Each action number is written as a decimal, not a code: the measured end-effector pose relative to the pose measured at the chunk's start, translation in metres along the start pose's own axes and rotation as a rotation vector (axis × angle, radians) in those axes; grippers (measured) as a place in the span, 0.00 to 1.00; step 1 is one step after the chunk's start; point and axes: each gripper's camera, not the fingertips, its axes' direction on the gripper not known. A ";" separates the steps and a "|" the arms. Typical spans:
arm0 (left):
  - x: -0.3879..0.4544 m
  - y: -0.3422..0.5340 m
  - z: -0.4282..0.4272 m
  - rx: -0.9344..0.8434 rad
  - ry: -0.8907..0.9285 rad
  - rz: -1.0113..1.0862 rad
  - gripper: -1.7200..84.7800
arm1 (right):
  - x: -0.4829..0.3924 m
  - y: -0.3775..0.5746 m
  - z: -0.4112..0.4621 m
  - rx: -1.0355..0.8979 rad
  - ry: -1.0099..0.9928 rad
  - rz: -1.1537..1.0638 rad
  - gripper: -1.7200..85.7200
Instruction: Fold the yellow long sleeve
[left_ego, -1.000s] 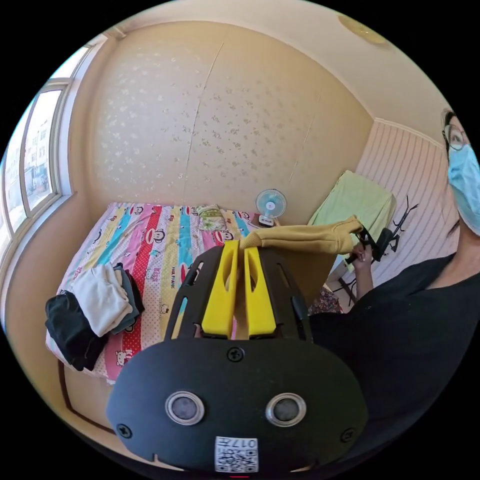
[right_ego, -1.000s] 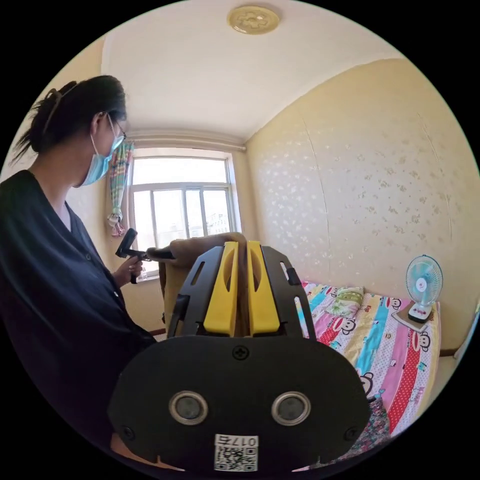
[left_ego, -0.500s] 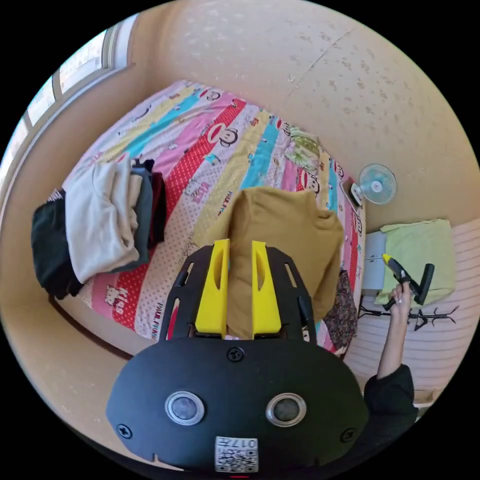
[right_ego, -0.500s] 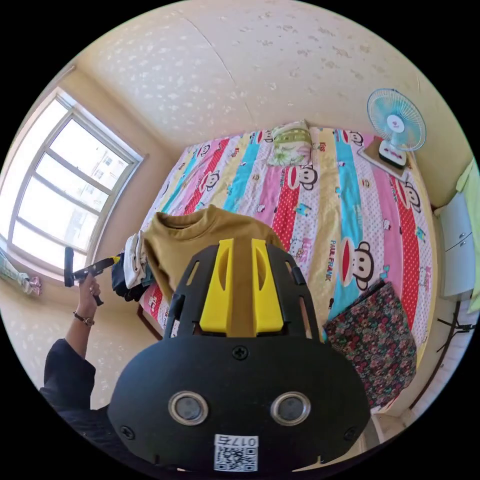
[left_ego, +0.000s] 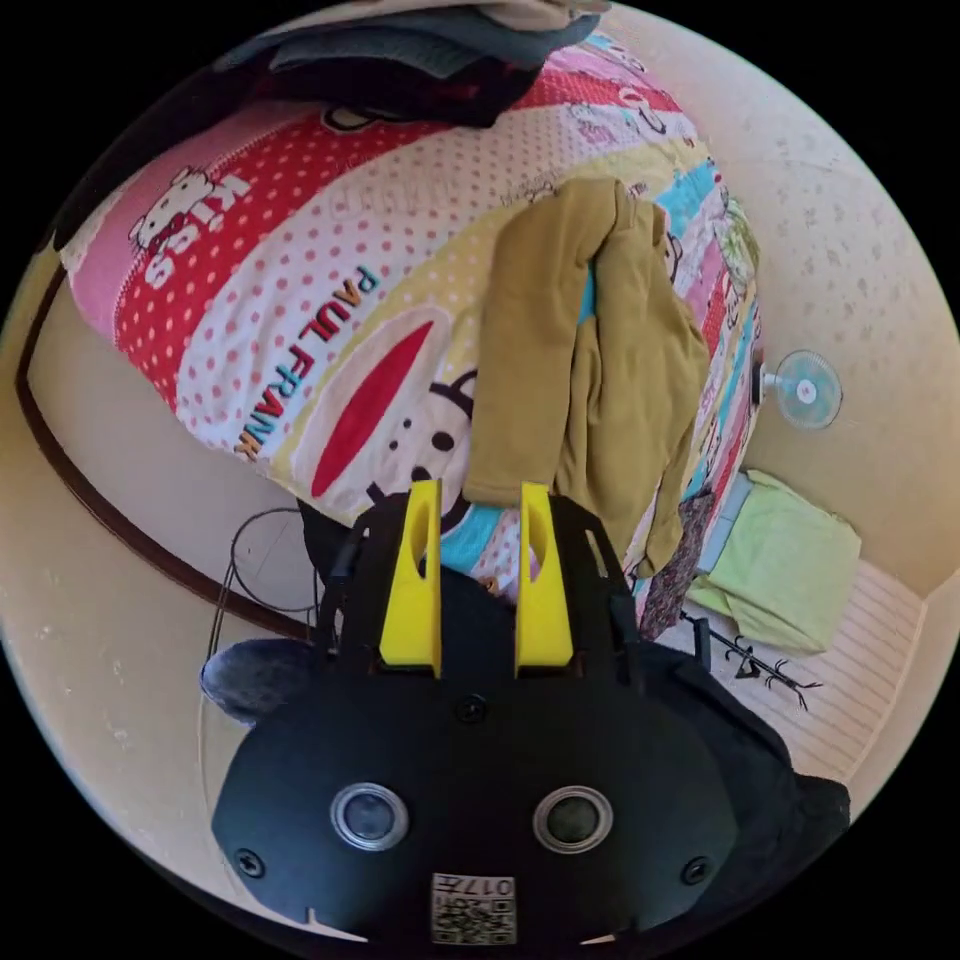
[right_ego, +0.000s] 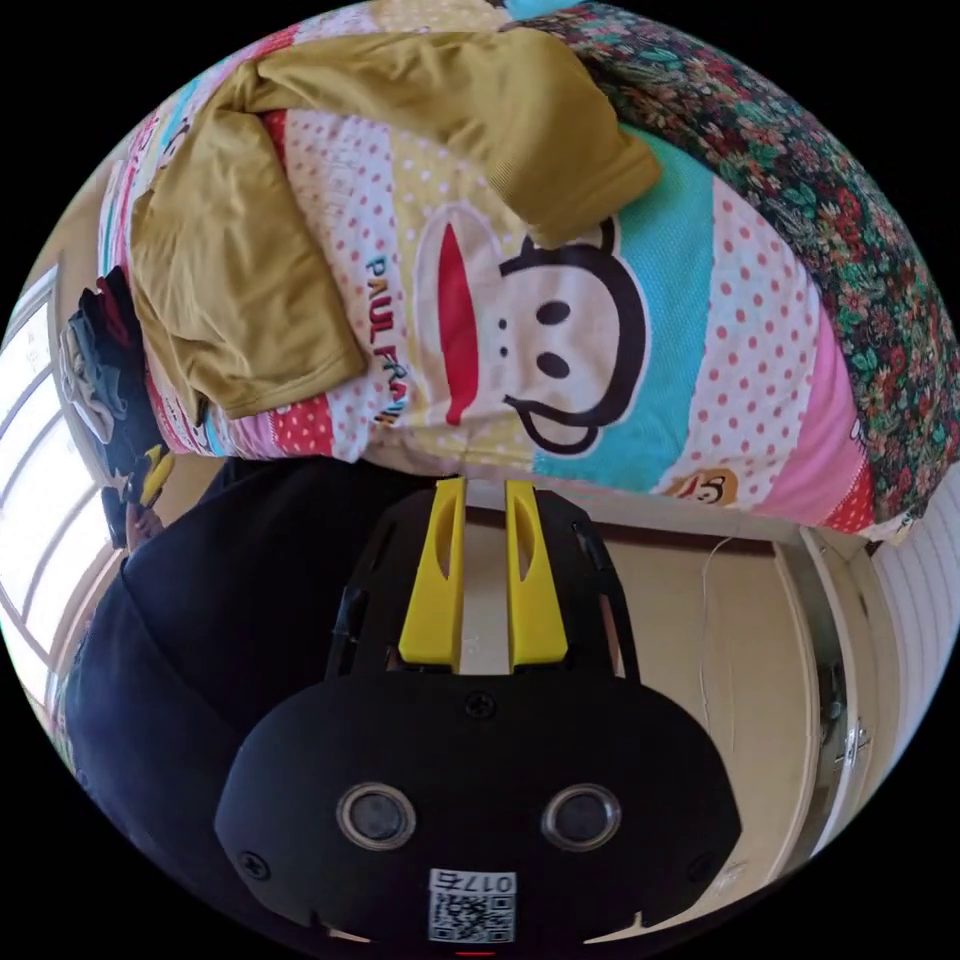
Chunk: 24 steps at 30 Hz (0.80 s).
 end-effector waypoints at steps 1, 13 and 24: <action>0.005 -0.012 -0.003 -0.004 0.005 0.018 0.16 | -0.004 -0.002 -0.014 0.004 0.025 0.005 0.10; 0.050 -0.130 0.041 -0.426 0.080 0.022 0.11 | -0.091 -0.041 -0.124 0.167 -0.264 0.038 0.12; -0.097 -0.129 -0.265 0.294 0.129 -0.308 0.09 | -0.104 -0.058 -0.130 0.190 -0.293 -0.011 0.12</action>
